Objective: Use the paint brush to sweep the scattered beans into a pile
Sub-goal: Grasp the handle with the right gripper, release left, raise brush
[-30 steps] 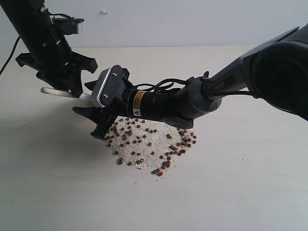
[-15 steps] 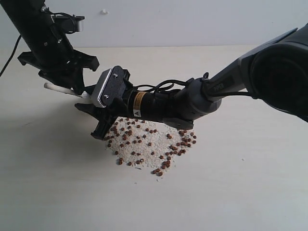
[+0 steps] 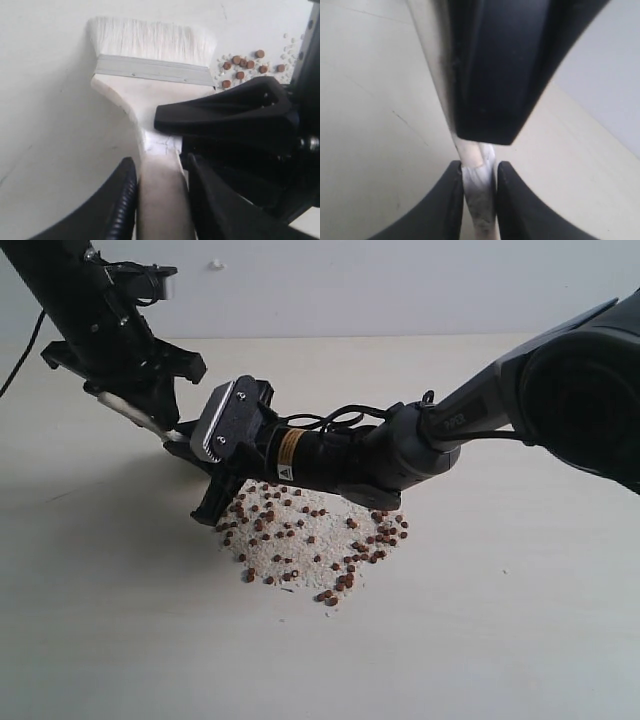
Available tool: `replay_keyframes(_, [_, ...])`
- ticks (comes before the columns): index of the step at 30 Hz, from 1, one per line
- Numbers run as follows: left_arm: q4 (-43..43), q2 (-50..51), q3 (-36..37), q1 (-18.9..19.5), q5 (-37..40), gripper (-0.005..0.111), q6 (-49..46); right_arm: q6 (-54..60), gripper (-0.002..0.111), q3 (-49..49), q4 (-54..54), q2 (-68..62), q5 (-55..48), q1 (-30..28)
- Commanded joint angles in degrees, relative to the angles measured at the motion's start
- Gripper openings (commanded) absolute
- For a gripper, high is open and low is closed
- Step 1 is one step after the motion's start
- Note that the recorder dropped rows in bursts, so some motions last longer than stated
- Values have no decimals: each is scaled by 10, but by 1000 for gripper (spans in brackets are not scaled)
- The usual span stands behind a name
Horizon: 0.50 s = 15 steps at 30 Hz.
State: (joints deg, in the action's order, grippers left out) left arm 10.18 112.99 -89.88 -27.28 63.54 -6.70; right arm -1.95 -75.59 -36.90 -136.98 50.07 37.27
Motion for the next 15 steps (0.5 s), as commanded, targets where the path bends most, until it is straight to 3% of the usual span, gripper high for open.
replay_keyframes(1, [5, -3, -2, 1, -55, 50, -6, 23, 0, -3, 10, 2, 10, 1])
replay_keyframes(6, [5, -4, -2, 1, -158, 106, -6, 29, 0, -3, 10, 2, 1, 1])
replay_keyframes(15, [-24, -58, -2, 25, -423, 105, -6, -2, 0, -3, 6, 19, -24, 1])
